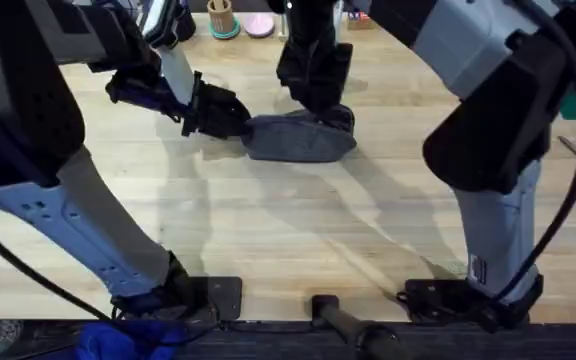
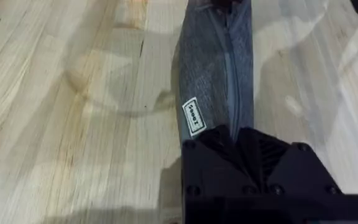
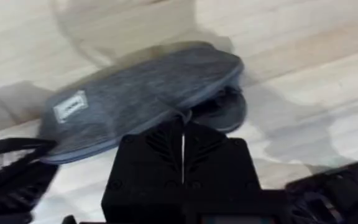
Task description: Unzip the bag, pick up the pens from the table one at a time and place them inside, then zip the bag closed.
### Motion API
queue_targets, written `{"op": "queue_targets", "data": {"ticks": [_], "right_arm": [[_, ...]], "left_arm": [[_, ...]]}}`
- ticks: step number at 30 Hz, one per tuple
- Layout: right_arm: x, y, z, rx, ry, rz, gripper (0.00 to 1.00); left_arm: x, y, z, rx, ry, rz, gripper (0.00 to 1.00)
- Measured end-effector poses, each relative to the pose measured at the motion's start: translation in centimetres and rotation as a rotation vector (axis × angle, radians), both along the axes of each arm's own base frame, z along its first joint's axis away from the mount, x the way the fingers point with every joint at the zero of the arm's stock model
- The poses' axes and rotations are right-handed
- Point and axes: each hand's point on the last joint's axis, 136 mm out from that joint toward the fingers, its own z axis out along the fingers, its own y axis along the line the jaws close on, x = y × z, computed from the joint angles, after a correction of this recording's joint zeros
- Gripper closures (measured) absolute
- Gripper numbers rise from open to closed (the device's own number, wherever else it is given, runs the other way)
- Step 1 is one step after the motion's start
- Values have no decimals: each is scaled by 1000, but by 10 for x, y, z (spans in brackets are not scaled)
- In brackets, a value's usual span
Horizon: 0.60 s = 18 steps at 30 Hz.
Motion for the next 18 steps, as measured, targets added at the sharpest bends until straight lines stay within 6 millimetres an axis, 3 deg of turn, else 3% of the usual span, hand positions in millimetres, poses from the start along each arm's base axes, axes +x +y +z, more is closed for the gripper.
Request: {"op": "queue_targets", "data": {"ticks": [3, 10, 18], "right_arm": [[-8, -11, -1, -36, 15, -4, 973], [-22, -38, 21, -25, -45, -36, 973], [-37, -67, 4, 102, -123, -137, 973]], "left_arm": [[0, 0, 0, 0, 0, 0, 959], [0, 0, 0, -1, 0, -1, 959], [0, -1, 0, -1, 0, -4, 959]]}}
